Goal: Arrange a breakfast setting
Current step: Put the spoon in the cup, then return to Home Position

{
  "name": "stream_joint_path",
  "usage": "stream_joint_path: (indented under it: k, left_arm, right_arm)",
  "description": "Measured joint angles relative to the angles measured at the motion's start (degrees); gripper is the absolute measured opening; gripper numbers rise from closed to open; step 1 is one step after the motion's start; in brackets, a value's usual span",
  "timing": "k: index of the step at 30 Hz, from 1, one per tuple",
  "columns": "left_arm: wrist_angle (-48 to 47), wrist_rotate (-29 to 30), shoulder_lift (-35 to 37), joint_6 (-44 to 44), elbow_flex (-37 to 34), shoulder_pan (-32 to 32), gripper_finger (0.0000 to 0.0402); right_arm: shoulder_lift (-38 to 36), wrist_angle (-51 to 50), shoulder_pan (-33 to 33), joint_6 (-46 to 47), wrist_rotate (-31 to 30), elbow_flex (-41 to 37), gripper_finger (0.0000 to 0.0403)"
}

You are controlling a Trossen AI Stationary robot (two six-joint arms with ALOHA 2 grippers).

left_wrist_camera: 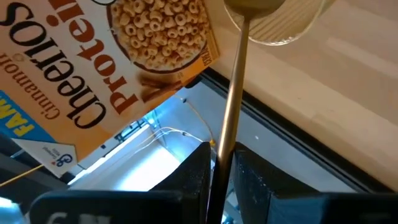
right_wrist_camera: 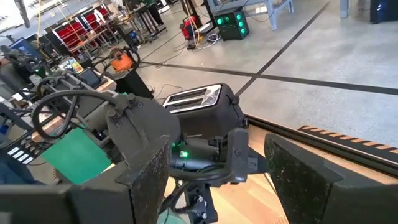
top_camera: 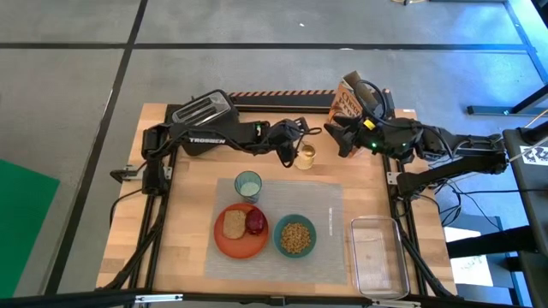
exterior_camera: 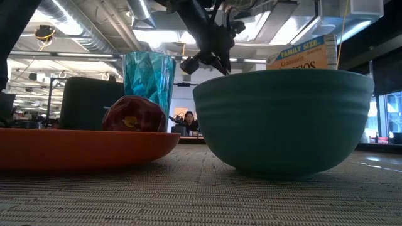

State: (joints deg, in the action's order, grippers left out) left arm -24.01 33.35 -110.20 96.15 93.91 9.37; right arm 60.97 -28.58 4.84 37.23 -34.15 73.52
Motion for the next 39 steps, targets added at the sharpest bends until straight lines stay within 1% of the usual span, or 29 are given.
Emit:
stream_joint_path:
  k: [4,7,10,15,18,21,27,30,32,33,35,37,39]
  left_arm:
    - [-0.15,-0.95,0.6,-0.28,0.0,0.11,0.0058]
    - [-0.92,-1.43,0.64,-1.29,0.0,0.29,0.0068]
    - [-1.02,-2.39,0.77,-3.02,0.0,0.42,0.0093]
    - [-1.07,-2.79,0.77,-3.13,0.0,0.42,0.0148]
    - [-0.47,-0.13,0.77,-3.21,0.0,0.48,0.0178]
    - [0.46,2.35,0.81,-4.12,0.0,0.86,0.0198]
    - [1.08,2.75,4.79,-12.06,-0.01,1.64,0.0212]
    - [0.89,1.45,7.94,-19.51,0.0,1.66,0.0212]
    - [-0.4,-0.42,10.44,-27.0,-0.02,1.66,0.0212]
    - [-1.14,-2.17,12.0,-32.29,-0.02,1.66,0.0212]
    - [-4.1,-8.37,15.56,-45.69,-0.02,2.2,0.0212]
    - [-5.98,-16.73,18.88,-60.94,-0.02,2.8,0.0209]
    - [-6.28,-23.74,21.68,-71.43,-0.6,2.88,0.02]
  right_arm:
    - [0.09,-0.02,0.02,0.0,0.24,0.0,0.025]
    - [0.11,0.0,0.0,0.0,0.2,0.0,0.025]
    - [0.11,0.0,0.0,0.0,0.2,0.0,0.025]
    - [0.11,-0.01,0.02,0.0,0.22,0.0,0.025]
    - [0.11,-0.02,0.02,0.0,0.22,0.0,0.025]
    - [0.11,-0.02,0.02,0.0,-0.08,0.0,0.025]
    - [0.09,0.54,0.0,-0.04,-1.36,0.0,0.025]
    - [0.09,2.85,0.0,-1.05,-0.85,0.0,0.025]
    - [0.06,4.4,0.0,-2.68,2.06,0.0,0.025]
    - [0.04,4.94,0.0,-3.83,4.4,0.0,0.0249]
    - [0.04,5.22,0.0,-7.18,9.84,0.0,0.0243]
    - [0.37,5.18,0.04,-10.02,14.17,0.0,0.0225]
    - [1.3,5.33,0.1,-10.51,17.78,-0.02,0.0198]
